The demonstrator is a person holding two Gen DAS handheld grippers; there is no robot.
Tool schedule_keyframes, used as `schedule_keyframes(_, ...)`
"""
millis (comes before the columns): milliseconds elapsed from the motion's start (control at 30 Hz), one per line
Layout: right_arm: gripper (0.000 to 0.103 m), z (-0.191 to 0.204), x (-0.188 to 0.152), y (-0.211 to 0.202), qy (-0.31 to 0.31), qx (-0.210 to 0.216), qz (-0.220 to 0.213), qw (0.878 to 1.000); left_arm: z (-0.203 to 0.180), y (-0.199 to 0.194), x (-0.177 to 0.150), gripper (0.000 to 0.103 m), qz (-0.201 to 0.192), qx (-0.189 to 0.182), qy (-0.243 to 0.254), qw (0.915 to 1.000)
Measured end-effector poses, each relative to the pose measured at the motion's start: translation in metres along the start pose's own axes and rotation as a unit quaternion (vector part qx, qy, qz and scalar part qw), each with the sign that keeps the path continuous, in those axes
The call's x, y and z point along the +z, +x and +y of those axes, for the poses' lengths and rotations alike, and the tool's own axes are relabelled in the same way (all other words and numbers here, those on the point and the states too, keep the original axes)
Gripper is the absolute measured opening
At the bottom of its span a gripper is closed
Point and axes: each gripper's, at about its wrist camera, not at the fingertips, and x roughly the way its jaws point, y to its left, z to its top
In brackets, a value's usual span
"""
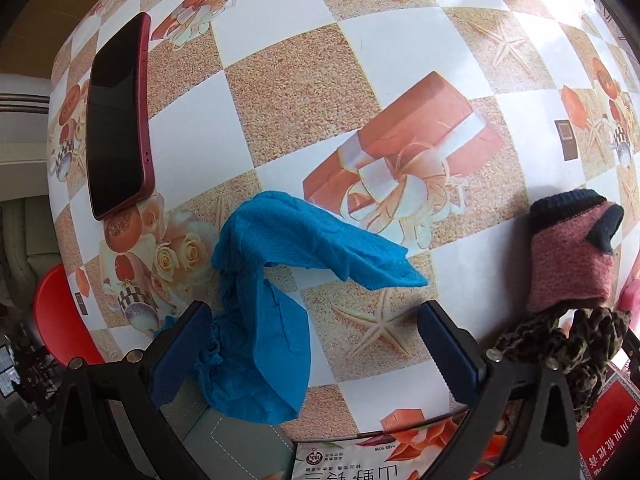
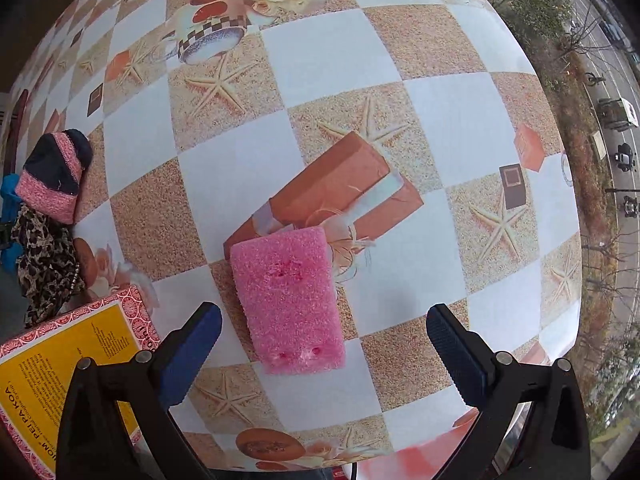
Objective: Organize soft objects
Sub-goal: 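Grasp the pink sponge with the right tool while the left tool grasps the blue glove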
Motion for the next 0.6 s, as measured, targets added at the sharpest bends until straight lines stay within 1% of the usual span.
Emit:
schedule_keyframes(67,0.103,0.008,0.008,0.004,-0.015,-0.008,0.002,1.0,-0.006,0.003,0.003,0.103,-0.006,-0.015,-0.01,0.9998)
schedule_keyframes(133,0.103,0.016,0.011,0.013,-0.026,-0.012,0.017,0.999,-0.006,0.003,0.005,0.103,-0.008,-0.026,-0.017,0.9995)
schedule_keyframes(200,0.103,0.013,0.014,0.013,-0.016,-0.002,0.019,1.0,-0.003,0.006,0.007,0.103,-0.006,-0.036,-0.023,0.9991)
schedule_keyframes(367,0.103,0.006,0.021,0.01,-0.013,0.001,0.025,1.0,0.011,0.016,0.011,0.103,0.003,-0.074,-0.049,0.9961)
schedule_keyframes(433,0.103,-0.001,0.02,0.007,-0.012,0.003,0.031,0.999,0.01,0.017,0.011,0.103,0.002,-0.074,-0.043,0.9963)
schedule_keyframes(500,0.103,0.001,0.016,0.012,-0.012,0.003,0.034,0.999,0.01,0.018,0.012,0.103,0.002,-0.076,-0.043,0.9962)
schedule_keyframes(567,0.103,0.003,0.022,0.013,-0.015,0.004,0.038,0.999,0.01,0.019,0.012,0.103,-0.002,-0.077,-0.042,0.9962)
schedule_keyframes(600,0.103,0.009,0.026,0.021,-0.015,0.004,0.039,0.999,0.01,0.019,0.011,0.103,-0.005,-0.077,-0.041,0.9962)
